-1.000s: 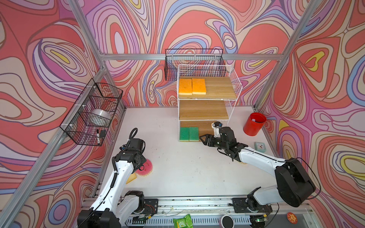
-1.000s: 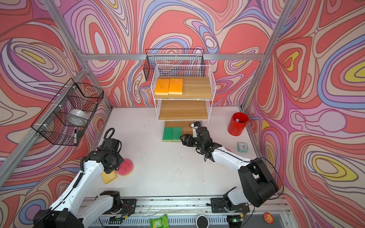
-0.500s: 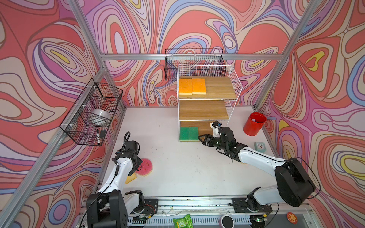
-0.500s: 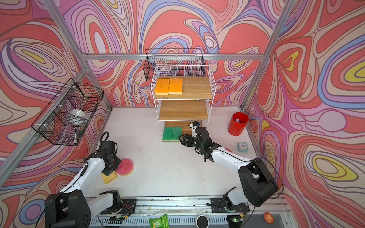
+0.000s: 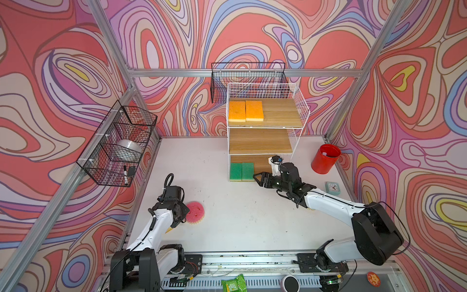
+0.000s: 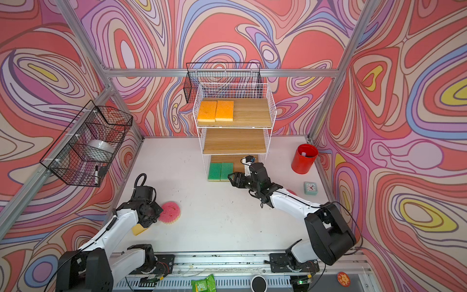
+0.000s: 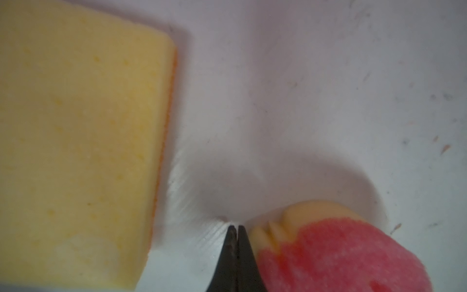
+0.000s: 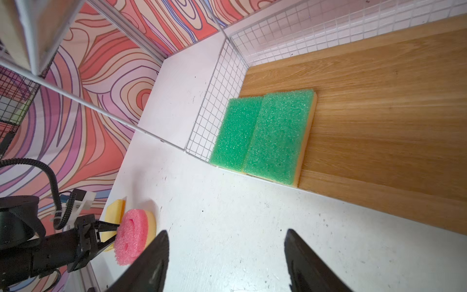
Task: Arrange cleaning sponges on a shelf
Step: Move the cleaning sponge to the center of the table.
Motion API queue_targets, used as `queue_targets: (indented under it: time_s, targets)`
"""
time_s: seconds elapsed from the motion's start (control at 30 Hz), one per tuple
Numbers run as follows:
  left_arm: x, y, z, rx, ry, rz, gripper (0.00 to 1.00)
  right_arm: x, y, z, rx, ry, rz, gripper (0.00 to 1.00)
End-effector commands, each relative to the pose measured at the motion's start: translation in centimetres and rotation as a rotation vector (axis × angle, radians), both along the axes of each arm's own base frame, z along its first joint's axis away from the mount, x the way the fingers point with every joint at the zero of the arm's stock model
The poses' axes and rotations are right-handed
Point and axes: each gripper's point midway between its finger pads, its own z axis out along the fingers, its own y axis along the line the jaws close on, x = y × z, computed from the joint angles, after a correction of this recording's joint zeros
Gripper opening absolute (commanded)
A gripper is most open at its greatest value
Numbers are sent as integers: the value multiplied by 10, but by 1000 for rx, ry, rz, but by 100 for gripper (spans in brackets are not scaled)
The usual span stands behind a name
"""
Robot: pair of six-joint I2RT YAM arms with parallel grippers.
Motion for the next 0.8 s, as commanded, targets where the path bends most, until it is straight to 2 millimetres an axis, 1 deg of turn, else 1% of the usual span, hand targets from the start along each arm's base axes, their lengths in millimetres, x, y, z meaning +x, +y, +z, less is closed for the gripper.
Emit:
queue_targets:
  time_s: [0.0, 0.13, 0.3, 0.33, 0.37, 0.5, 0.57, 0.63, 0.77]
  targets:
    - [6, -20, -1, -44, -35, -20, 0, -3, 8, 10, -32, -24, 35, 74]
    - [15, -42, 3, -29, -69, -98, 0, -13, 19, 7, -72, -9, 69, 74]
    - [28, -81, 0, -24, -89, -220, 0, -33, 29, 1, -137, 31, 129, 74]
    - [28, -86, -4, -16, -82, -242, 0, -37, 31, -1, -151, 39, 140, 73]
    - [41, -99, 4, -21, -112, -268, 0, -42, 35, -2, -165, 50, 154, 73]
    - [52, -122, 1, -28, -121, -323, 0, -57, 49, -12, -210, 101, 203, 73]
    - [54, -126, 3, -36, -138, -332, 0, -61, 54, -16, -238, 117, 213, 74]
    - [54, -124, 10, -30, -160, -338, 0, -64, 60, -20, -263, 129, 221, 74]
    - [48, -115, 33, 2, -205, -368, 0, -67, 71, -32, -327, 157, 228, 73]
